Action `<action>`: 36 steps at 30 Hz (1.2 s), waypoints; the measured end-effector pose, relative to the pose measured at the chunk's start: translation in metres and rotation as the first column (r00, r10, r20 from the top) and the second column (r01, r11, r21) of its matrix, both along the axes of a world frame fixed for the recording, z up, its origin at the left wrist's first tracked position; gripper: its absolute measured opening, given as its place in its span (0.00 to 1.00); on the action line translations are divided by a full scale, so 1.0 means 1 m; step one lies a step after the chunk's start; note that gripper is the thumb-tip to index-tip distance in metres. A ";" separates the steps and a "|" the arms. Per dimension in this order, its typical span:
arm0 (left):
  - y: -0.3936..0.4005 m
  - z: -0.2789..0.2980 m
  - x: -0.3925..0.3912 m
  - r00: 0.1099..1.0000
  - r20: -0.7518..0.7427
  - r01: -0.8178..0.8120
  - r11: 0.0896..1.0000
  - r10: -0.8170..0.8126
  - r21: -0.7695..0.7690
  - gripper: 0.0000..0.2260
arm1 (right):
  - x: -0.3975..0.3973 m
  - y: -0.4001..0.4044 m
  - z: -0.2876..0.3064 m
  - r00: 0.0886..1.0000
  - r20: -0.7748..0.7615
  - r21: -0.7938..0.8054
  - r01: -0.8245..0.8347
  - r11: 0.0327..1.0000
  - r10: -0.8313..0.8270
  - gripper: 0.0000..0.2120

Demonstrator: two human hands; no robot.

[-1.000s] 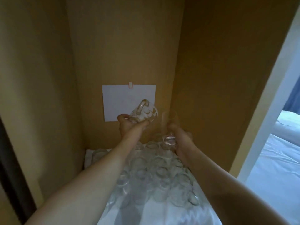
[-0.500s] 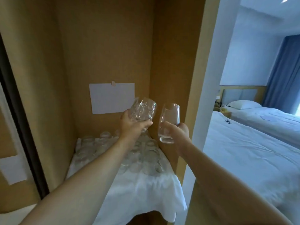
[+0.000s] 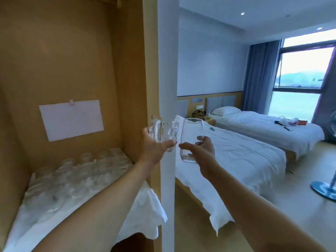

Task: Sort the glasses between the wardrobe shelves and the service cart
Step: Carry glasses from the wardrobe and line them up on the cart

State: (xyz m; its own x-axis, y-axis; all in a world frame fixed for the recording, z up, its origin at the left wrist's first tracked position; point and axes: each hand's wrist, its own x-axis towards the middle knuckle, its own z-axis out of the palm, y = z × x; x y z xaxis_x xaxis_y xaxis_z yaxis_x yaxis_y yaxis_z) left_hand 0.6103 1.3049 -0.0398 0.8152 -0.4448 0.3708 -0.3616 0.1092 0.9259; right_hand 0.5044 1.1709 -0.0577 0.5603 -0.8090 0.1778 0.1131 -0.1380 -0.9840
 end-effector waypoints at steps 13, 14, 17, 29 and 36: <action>-0.223 -0.025 -0.082 0.927 0.050 0.368 0.927 -0.372 0.068 0.40 | -0.120 -0.172 -0.027 0.899 -0.007 -0.006 0.438 0.899 -0.438 0.42; -0.243 -0.024 -0.086 0.916 0.049 0.395 0.917 -0.398 0.058 0.40 | -0.127 -0.186 -0.025 0.883 -0.003 -0.011 0.470 0.883 -0.470 0.42; -0.304 -0.019 -0.099 0.872 0.039 0.485 0.873 -0.488 0.056 0.41 | -0.144 -0.230 -0.020 0.834 -0.029 -0.048 0.549 0.834 -0.551 0.42; -0.519 -0.051 -0.157 0.693 -0.037 0.720 0.687 -0.720 0.099 0.38 | -0.227 -0.383 -0.057 0.601 -0.057 0.041 0.800 0.599 -0.798 0.40; -0.633 -0.096 -0.231 0.592 -0.070 0.801 0.578 -0.803 0.157 0.39 | -0.300 -0.460 -0.095 0.462 -0.161 0.066 0.886 0.458 -0.872 0.44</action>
